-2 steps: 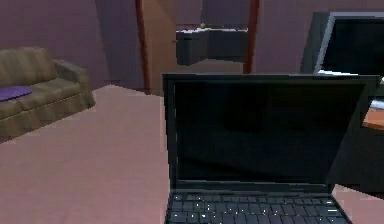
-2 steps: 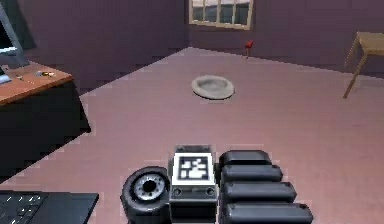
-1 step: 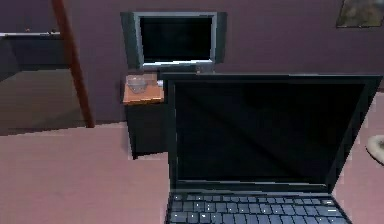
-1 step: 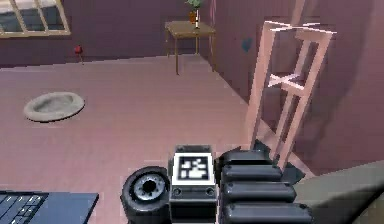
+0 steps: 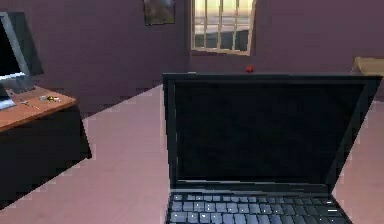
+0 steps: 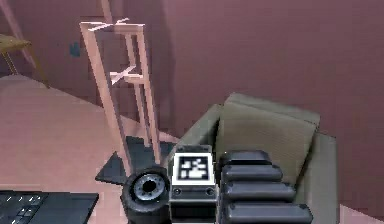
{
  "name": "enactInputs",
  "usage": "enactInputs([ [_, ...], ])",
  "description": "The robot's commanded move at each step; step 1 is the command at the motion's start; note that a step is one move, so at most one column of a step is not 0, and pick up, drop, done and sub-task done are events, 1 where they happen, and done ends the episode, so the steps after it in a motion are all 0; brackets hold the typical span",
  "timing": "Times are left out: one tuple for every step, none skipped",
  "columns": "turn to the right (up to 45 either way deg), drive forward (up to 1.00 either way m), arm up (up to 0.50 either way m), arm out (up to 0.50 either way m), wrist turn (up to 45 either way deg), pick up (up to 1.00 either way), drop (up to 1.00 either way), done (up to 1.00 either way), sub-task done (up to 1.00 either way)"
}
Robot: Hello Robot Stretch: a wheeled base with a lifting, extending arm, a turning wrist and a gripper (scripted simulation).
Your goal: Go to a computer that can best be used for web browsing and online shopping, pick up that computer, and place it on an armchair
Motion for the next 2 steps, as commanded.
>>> enactInputs([
  [45.0,0.00,0.00,0.00,0.0,0.00,0.00,0.00,0.00],
  [6.0,0.00,0.00,0.00,0.0,0.00,0.00,0.00,0.00],
])
